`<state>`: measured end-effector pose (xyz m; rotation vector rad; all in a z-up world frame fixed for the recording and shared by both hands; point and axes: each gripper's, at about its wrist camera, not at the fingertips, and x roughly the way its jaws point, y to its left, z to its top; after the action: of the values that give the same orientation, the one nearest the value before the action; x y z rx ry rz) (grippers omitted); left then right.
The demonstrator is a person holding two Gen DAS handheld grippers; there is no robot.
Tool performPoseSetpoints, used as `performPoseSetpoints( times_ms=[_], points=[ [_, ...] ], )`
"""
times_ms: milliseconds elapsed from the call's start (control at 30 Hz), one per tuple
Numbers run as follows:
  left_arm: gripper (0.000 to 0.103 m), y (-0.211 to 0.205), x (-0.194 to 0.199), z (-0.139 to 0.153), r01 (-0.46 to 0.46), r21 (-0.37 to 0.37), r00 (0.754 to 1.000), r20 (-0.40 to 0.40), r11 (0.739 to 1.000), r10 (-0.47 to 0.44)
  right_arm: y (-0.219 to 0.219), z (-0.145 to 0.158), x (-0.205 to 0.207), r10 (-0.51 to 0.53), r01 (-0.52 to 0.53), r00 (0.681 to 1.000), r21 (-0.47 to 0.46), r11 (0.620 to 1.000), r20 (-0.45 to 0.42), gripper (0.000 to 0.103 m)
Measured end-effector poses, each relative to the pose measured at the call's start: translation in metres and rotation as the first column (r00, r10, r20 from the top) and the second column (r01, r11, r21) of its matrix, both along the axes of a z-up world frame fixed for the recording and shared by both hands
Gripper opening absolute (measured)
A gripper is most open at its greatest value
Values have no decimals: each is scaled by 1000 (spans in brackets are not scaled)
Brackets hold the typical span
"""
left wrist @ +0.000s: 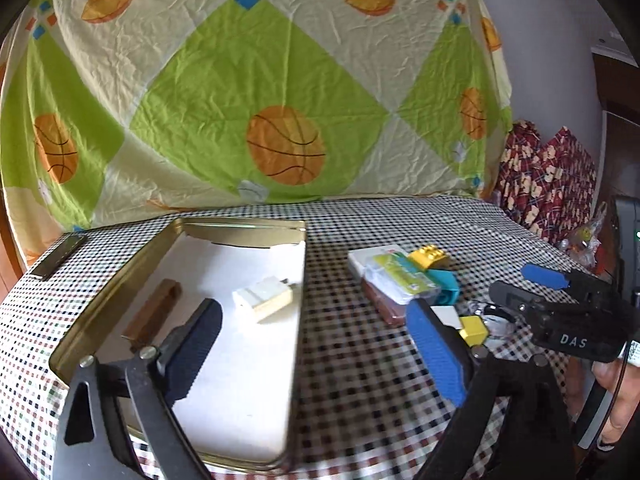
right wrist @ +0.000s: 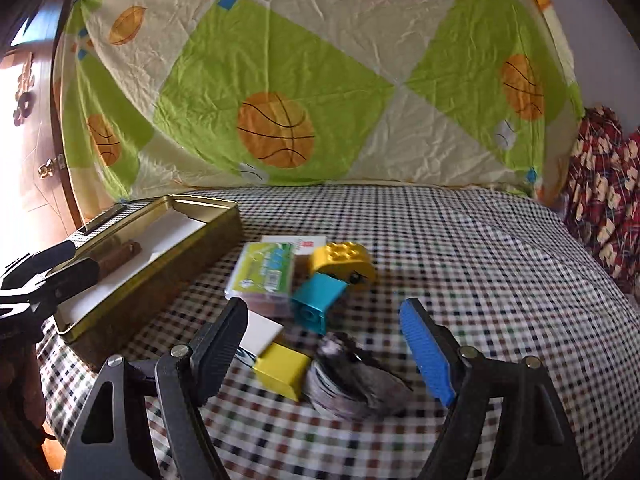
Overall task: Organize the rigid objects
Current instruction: 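Grasp the white moon-face cube with the left tool while the right tool reaches the sequined pouch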
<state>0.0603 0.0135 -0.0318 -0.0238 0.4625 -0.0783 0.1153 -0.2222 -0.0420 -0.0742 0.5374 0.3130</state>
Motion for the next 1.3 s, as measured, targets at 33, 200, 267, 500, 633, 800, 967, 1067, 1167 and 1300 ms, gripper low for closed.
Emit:
performPoseSetpoints(
  times_ms=[33,200,267,500,633,800,967,1067,1167,1300],
  points=[
    [95,-9,1,-1,15,9,1000,-7,1000,-15,-5,-2,0,-2,2,1000,-1,1000,-9,80],
    [95,-38,12,-10,70,32,996,-55,997,-68,-12,-11,5,44,-46,996,-23,999,-76,80],
    [95,-47,13,-13,79,42,995,-64,996,-76,-9,-15,5,69,-73,993,-48,996,-93,80],
    [97,-67,25,-24,124,70,985,-127,990,-115,-16,-27,21,105,-108,978,-9,994,-182,80],
    [97,-71,31,-30,136,63,979,-160,989,-124,-24,-28,27,134,-128,969,41,991,-210,73],
    [97,-73,34,-32,146,67,974,-182,987,-132,-33,-29,31,115,-97,965,87,991,-235,64],
    [97,-81,39,-36,181,81,963,-218,980,-160,-15,-30,30,112,-121,967,-26,992,-227,64],
    [97,-87,45,-39,205,74,951,-252,976,-181,-16,-30,36,121,-128,959,-10,992,-254,64],
    [96,-90,52,-42,221,51,937,-289,974,-198,-22,-32,43,141,-137,950,34,990,-278,61],
    [87,-87,60,-45,223,-10,921,-325,975,-214,-21,-29,38,131,-131,959,16,991,-250,59]
  ],
)
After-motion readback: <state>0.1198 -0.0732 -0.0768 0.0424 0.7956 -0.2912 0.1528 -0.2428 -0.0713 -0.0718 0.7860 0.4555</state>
